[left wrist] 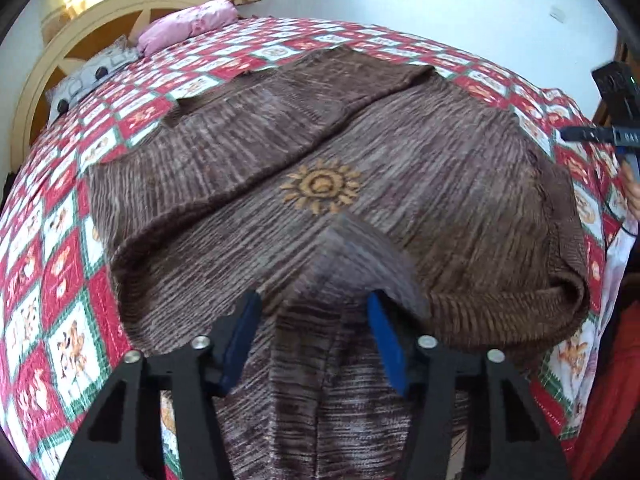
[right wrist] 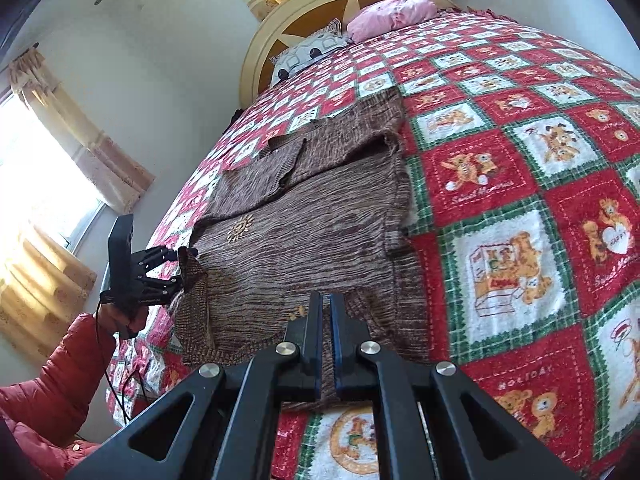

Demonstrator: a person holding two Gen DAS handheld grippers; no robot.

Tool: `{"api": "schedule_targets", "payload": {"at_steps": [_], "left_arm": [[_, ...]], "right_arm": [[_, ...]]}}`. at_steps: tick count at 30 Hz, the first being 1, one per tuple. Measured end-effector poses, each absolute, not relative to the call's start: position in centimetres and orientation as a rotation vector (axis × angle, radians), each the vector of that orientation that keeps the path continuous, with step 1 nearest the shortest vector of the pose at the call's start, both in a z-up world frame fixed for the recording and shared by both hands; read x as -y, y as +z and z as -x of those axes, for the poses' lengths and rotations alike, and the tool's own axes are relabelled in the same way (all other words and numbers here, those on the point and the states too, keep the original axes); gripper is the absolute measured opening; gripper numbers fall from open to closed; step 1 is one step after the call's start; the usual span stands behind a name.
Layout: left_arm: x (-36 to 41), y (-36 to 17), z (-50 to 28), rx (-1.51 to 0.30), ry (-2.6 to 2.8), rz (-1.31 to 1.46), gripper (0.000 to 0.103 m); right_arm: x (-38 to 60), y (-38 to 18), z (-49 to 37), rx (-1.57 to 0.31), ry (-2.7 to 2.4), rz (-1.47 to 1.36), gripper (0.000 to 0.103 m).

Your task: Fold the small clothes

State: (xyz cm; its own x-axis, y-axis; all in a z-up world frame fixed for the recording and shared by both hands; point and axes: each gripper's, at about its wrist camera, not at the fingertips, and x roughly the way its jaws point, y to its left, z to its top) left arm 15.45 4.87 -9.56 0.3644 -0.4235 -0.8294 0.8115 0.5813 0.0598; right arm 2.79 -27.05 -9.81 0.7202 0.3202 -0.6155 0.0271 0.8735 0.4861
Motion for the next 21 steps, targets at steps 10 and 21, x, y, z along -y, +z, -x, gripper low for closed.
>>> {"api": "schedule_targets", "payload": {"at_steps": [10, 21], "left_arm": [[-4.5, -9.4, -15.9, -0.837, -0.831, -0.605, 0.076], [-5.6, -9.7, -16.5, -0.895, -0.9, -0.488, 0.076]], "right_arm": [[24.4, -11.2, -5.8, -0.885, 0.174, -0.177, 0.004], [23.8, -12.1, -6.1, -0.924, 0.211, -0.168, 0.004]]}}
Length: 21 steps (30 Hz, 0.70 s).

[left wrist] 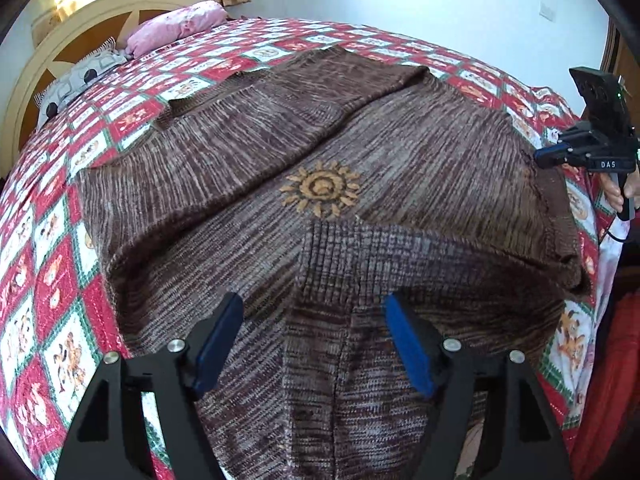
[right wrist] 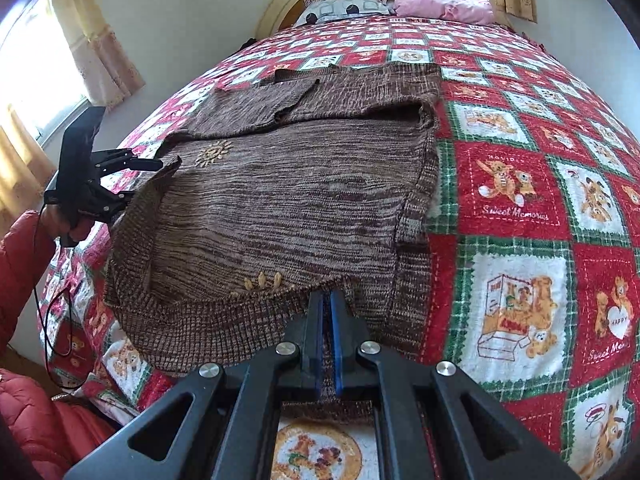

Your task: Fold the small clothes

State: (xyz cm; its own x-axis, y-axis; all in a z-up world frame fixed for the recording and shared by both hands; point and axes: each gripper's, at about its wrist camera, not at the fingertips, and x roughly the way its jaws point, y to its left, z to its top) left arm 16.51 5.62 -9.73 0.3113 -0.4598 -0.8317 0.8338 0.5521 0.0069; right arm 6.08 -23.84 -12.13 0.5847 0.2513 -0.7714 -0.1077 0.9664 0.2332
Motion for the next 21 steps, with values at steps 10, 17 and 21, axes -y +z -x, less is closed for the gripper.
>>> {"api": "schedule_targets", "payload": {"at_steps": [10, 17, 21], "left_arm": [[-5.4, -9.9, -16.8, -0.902, -0.937, -0.445, 0.077], [-4.9, -9.9, -17.0, -0.911, -0.966, -0.416, 0.077], [-4.2, -10.1, -16.7, -0.909, -0.976, -0.418, 0.078]], "right_arm": [[23.7, -11.8, -4.8, -0.875, 0.223, -0.235, 0.056], [23.6, -11.6, -5.6, -0.857, 0.2, -0.166, 0.053], [23.0, -12.5, -6.3, -0.875, 0.201, -0.09, 0.053]]}}
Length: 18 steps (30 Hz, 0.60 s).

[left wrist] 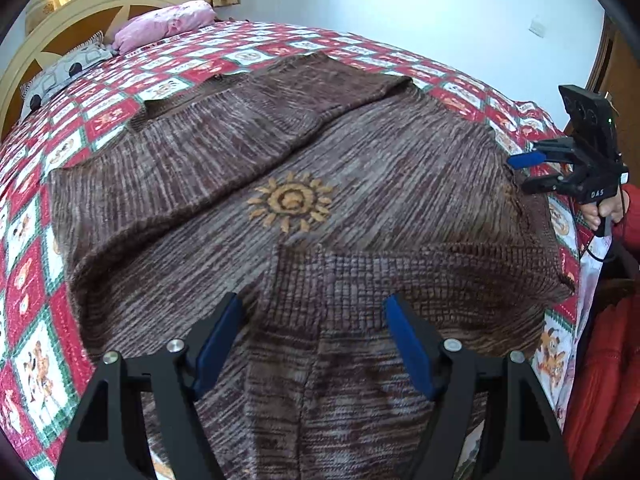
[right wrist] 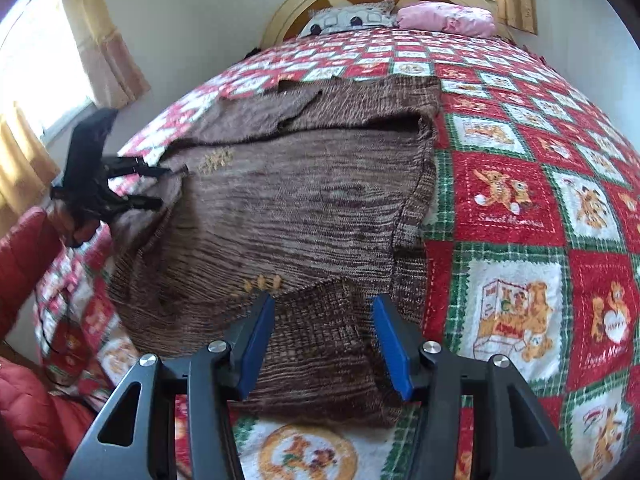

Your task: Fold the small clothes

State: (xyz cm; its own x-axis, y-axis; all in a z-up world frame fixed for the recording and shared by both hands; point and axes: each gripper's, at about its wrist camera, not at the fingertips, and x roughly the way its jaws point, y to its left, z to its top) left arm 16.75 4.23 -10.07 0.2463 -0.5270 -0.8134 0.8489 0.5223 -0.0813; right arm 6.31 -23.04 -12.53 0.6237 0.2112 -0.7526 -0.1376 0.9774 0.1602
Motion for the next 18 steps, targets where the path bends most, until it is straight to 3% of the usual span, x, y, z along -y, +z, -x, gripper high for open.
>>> {"api": "schedule_targets", "payload": {"at_steps": [4, 6, 7, 9, 13, 16, 18], "left_arm": [[-3.9, -10.0, -16.7, -0.919, -0.973, -0.42, 0.079], [-3.9, -10.1, -16.6, -0.924, -0.962, -0.411, 0.079], [-3.9, -10.1, -16.5, -0.922, -0.957, -0.402, 0.078], [-4.0, -10.2, -16.4, -0.924, -0.95, -0.377, 0.077], [-3.9, -10.2, -16.0, -0.922, -0.94, -0.36, 0.072], [-4.2, -9.9, -15.5, -0.916, -0.93, -0.351, 0.056], [-4.6, -9.7, -15.2, -0.913, -0.926, -0.325, 0.038]], "right_arm": [[22.4, -12.5, -6.7, -0.875, 0.186, -0.017, 0.051], [21.7, -12.7, -6.7, -0.895, 0.204, 0.029, 0.034], [21.3, -12.7, -6.5, -0.897, 0.205, 0.062, 0.032], [20.7, -12.8, -6.0, -0.898, 0.231, 0.099, 0.015], [20.3, -12.8, -5.8, -0.885, 0.205, 0.115, 0.011], [20.9, -12.1, -5.4, -0.862, 0.196, 0.049, 0.008], [21.4, -11.4, -5.0, -0.829, 0.184, 0.023, 0.008]]}}
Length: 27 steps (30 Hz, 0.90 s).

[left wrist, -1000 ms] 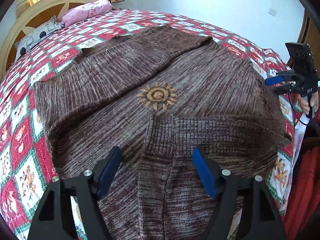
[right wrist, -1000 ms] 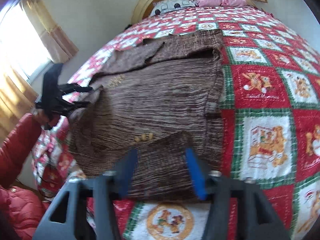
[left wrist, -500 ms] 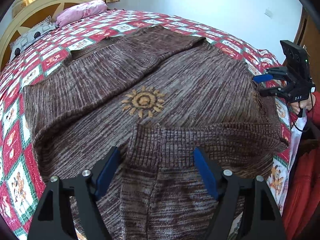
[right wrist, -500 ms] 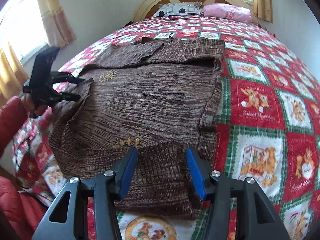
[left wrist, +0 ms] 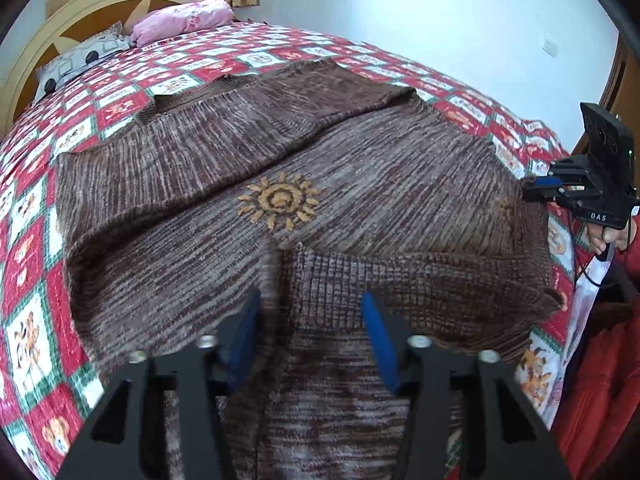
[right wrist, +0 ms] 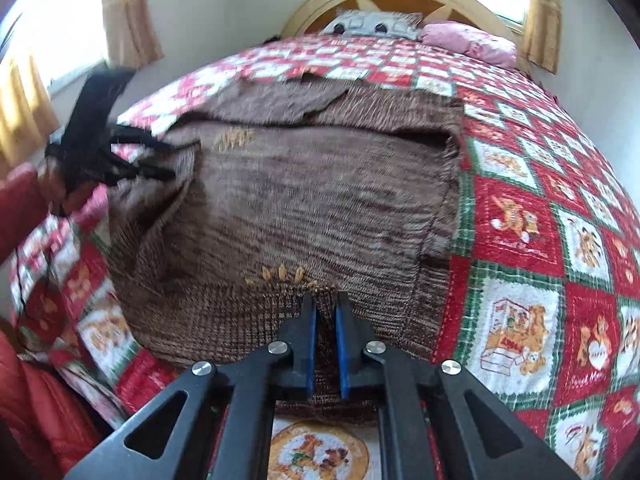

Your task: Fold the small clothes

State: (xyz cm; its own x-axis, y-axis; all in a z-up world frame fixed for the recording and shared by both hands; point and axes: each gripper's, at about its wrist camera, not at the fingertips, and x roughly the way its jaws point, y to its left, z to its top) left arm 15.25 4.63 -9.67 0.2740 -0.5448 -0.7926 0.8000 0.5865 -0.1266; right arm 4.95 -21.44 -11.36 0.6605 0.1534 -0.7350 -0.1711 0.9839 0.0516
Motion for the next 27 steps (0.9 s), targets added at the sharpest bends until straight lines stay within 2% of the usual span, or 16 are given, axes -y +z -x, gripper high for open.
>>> {"api": "schedule_targets", "payload": {"at_steps": [2, 7, 10, 12, 15, 18, 20, 22, 24, 26, 27], "left_arm": [[-5.1, -9.6, -15.2, -0.909, -0.908, -0.296, 0.031], [-6.2, -10.0, -16.0, -0.936, -0.893, -0.184, 0.032], [-6.6, -10.1, -16.8, -0.969, -0.901, -0.093, 0.039], [-6.8, -10.2, -17.4, -0.993, -0.918, -0.028, 0.05], [-6.4, -10.2, -17.6, -1.0, -0.923, 0.001, 0.055], [-6.1, -10.3, -17.8, -1.012, -0.941, 0.039, 0.065], [-6.0, -10.2, -17.8, -1.011, -0.932, 0.048, 0.064], [-5.9, -10.3, -17.7, -1.004, -0.919, 0.027, 0.058], [-5.7, -10.3, -17.3, -0.984, -0.881, -0.025, 0.038], [-6.0, -10.3, -17.2, -0.976, -0.846, -0.037, 0.021], [-6.4, -10.4, -17.3, -0.98, -0.842, -0.016, 0.017]], "right_arm": [[22.0, -10.8, -4.5, -0.797, 0.155, 0.002, 0.008], [24.6, -12.0, -4.5, -0.815, 0.085, -0.121, 0.008], [24.4, -13.1, -4.4, -0.841, 0.084, -0.131, 0.008], [24.1, -13.1, -4.4, -0.836, 0.08, -0.124, 0.008], [24.3, -13.2, -4.4, -0.836, 0.085, -0.138, 0.008], [24.3, -13.3, -4.5, -0.834, 0.088, -0.142, 0.008], [24.4, -13.3, -4.5, -0.834, 0.088, -0.142, 0.008], [24.4, -13.3, -4.5, -0.833, 0.088, -0.143, 0.008], [24.3, -13.3, -4.4, -0.834, 0.087, -0.14, 0.008], [24.4, -13.4, -4.4, -0.834, 0.084, -0.138, 0.008], [24.3, -13.4, -4.4, -0.834, 0.08, -0.134, 0.008]]}}
